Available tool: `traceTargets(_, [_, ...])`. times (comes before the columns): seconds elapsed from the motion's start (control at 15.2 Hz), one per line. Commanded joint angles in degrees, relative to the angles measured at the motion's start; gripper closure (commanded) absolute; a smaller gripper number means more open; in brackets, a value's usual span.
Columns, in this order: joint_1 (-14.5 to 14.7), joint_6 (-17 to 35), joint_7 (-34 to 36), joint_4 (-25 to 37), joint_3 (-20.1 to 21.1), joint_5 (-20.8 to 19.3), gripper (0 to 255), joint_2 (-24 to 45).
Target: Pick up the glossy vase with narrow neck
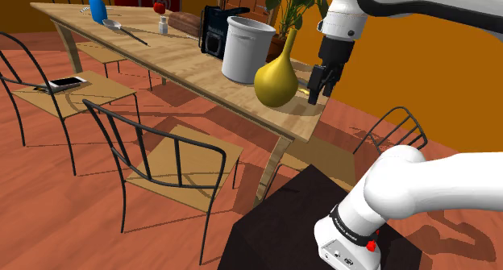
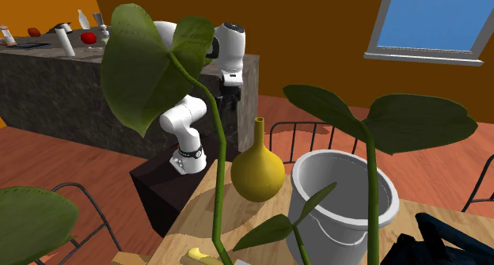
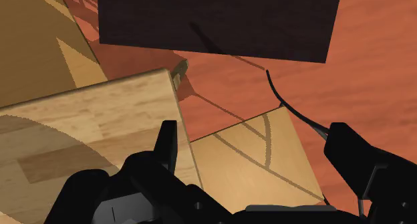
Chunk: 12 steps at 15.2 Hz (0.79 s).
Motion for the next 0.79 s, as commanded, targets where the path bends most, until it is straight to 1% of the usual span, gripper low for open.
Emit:
traceTargets(0.0, [0.00, 0.00, 0.00, 0.00, 0.00, 0.00, 0, 0.00])
traceTargets(0.33, [-1.13, 2.93, -3.42, 7.97, -3.05, -2.06, 0, 7.87])
traceTargets(0.73, [-1.92, 4.89, -7.45, 19.15, -6.38, -3.03, 0, 17.34])
